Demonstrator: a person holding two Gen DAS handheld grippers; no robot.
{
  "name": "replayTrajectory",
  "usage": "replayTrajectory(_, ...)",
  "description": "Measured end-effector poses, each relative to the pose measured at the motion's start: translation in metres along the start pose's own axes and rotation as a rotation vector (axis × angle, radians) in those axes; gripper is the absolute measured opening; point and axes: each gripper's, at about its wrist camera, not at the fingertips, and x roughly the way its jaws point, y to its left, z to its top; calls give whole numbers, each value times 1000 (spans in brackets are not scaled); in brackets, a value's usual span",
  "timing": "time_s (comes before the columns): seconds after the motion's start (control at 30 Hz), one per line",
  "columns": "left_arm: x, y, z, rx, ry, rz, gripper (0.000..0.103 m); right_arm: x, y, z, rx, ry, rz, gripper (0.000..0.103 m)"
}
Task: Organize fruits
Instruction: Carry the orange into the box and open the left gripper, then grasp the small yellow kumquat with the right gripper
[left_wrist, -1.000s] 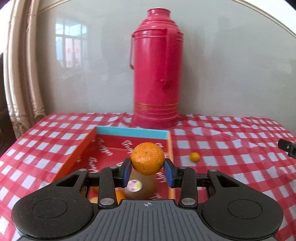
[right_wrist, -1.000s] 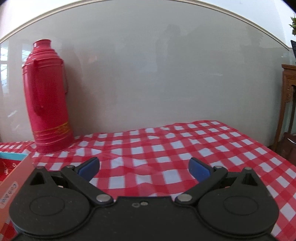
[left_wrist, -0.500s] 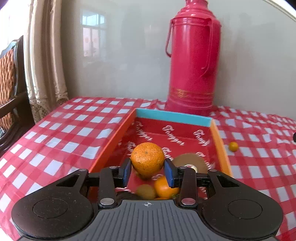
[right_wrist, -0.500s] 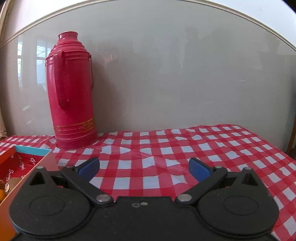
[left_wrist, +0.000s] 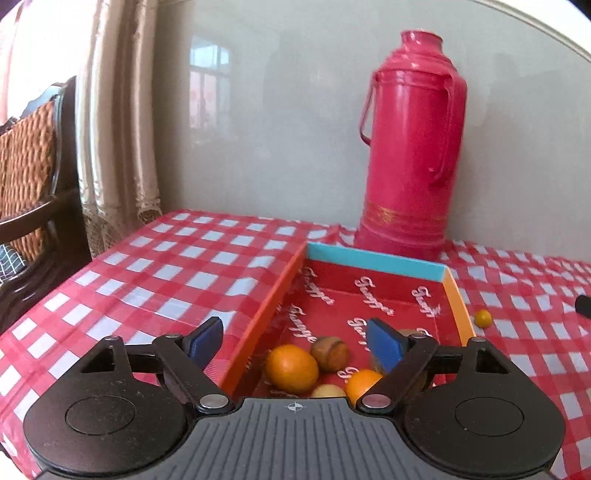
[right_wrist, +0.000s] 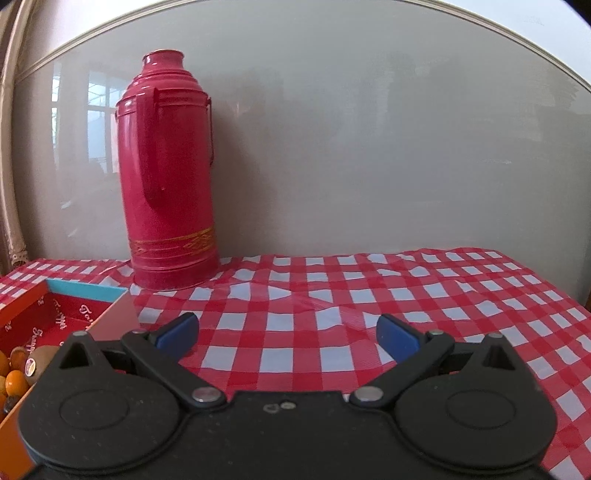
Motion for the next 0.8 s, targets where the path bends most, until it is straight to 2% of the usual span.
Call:
replayTrajectory(0.47,1,40,-1,-56,6,62,89,21,26,-4,-83,52,54,97)
replayTrajectory(0.6,1,55,-3,-67,12,88,89,31,36,-1,-87,86,130,83)
replayTrajectory(0.63,1,58,-4,-67,11,98,89,33,40,0,-96,90,138,77)
replayTrajectory(0.8,2,82,-7,-86,21,149,89,52,67,0,-171,126,170,59)
